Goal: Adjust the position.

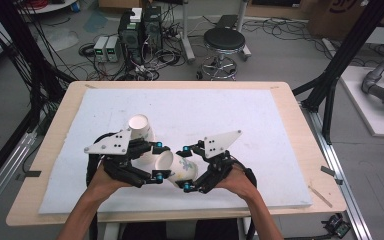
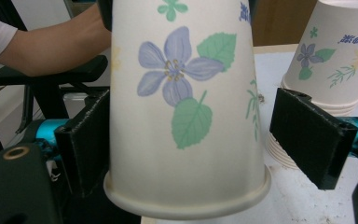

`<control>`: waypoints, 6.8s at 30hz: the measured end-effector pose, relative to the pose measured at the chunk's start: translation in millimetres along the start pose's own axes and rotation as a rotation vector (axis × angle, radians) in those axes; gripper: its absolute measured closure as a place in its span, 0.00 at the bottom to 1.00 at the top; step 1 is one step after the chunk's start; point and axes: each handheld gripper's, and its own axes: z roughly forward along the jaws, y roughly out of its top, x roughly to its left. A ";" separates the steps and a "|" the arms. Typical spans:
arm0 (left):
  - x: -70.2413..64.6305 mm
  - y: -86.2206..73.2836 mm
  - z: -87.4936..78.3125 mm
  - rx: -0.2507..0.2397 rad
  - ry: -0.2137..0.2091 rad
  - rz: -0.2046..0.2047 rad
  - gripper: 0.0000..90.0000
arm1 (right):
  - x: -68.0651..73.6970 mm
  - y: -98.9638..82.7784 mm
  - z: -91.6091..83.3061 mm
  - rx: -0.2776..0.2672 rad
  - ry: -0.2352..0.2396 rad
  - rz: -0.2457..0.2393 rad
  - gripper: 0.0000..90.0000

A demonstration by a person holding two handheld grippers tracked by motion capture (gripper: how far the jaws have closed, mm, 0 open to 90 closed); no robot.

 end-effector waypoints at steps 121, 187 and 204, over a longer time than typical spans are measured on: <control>19.2 -0.3 49.8 0.669 -0.016 0.022 0.41 | -9.5 54.8 14.5 0.762 -0.039 -0.035 0.17; 18.8 -48.6 13.4 -0.012 -0.040 -0.069 0.41 | 1.2 -11.4 -34.1 -0.103 -0.080 0.066 0.16; 16.9 -46.8 22.4 -0.013 -0.070 -0.056 0.41 | -1.4 -11.5 -15.3 -0.188 -0.006 0.075 0.18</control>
